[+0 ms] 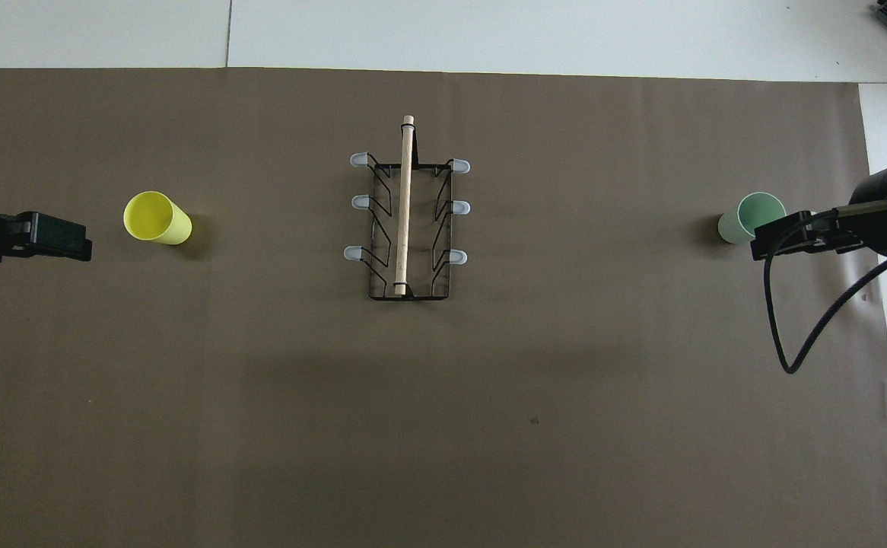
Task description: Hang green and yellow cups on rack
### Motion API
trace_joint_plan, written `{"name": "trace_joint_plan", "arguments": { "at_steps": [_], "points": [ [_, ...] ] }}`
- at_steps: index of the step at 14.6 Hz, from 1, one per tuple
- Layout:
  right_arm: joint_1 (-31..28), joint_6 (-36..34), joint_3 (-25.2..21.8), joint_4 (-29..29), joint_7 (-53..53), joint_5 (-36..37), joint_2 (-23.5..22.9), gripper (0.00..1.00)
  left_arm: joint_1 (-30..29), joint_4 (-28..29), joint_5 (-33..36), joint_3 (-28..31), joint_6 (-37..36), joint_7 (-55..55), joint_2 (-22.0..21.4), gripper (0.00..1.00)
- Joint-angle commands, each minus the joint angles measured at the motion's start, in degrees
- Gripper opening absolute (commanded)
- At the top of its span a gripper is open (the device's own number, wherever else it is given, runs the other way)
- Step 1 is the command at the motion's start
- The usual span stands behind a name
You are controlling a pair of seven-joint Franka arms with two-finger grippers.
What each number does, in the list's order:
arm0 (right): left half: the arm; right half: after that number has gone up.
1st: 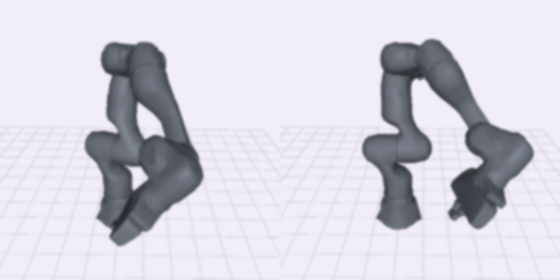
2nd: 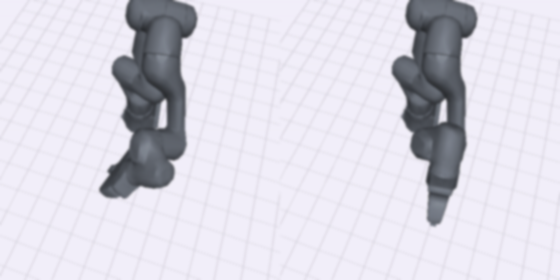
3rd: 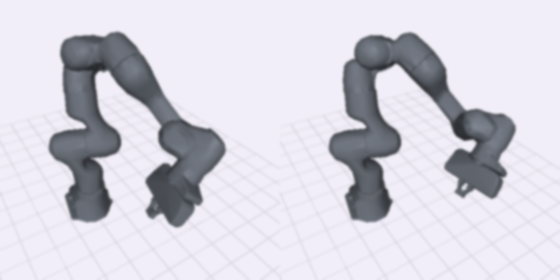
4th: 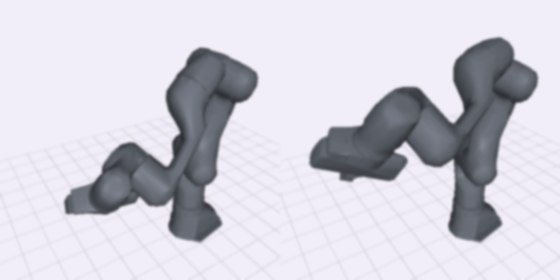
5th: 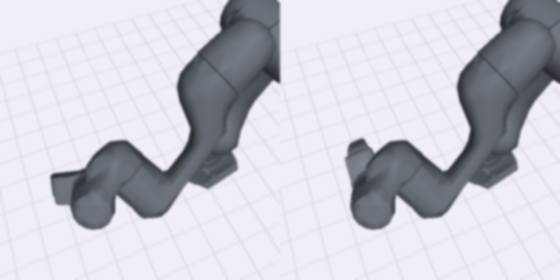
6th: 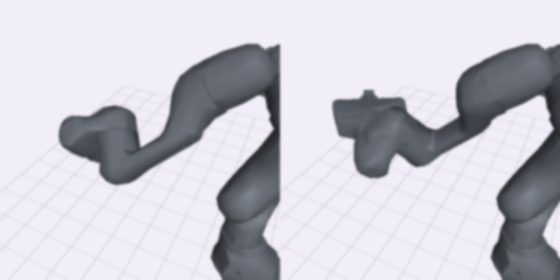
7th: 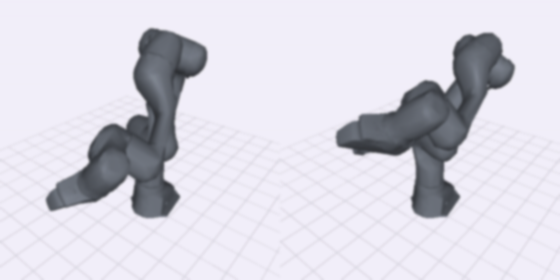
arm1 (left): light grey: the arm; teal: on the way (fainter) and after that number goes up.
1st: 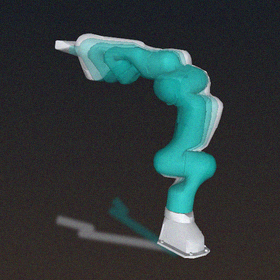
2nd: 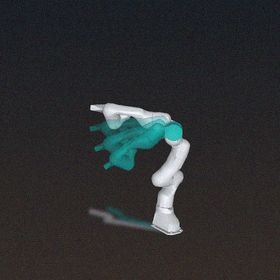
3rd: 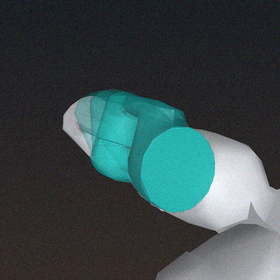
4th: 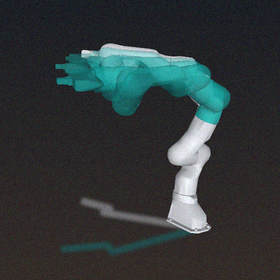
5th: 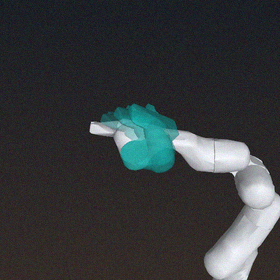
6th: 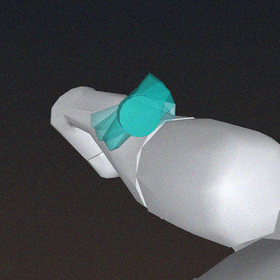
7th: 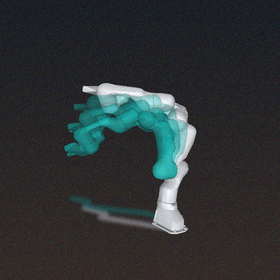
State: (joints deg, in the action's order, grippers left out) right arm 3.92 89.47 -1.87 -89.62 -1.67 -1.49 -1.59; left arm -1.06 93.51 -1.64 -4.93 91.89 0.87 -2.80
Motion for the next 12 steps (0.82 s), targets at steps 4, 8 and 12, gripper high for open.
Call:
{"name": "trace_joint_plan", "arguments": {
  "at_steps": [4, 8, 12],
  "points": [
    [-0.93, -0.44, 0.9, 0.85, 0.62, 0.17, -0.34, 1.0, 0.45, 0.89, 0.76, 0.09, 0.92, 0.01, -0.8, 1.0],
    [-1.02, -0.17, 0.9, 0.85, 0.53, 0.17, -0.34, 1.0, 0.27, 1.15, 0.76, 0.09, 0.92, -0.25, -0.98, 1.0],
    [-1.11, -0.08, 0.9, 0.85, 0.44, 0.17, -0.61, 1.0, 0.36, 1.41, 0.76, 0.0, 0.83, -0.78, -1.07, 1.0]
  ]
}}
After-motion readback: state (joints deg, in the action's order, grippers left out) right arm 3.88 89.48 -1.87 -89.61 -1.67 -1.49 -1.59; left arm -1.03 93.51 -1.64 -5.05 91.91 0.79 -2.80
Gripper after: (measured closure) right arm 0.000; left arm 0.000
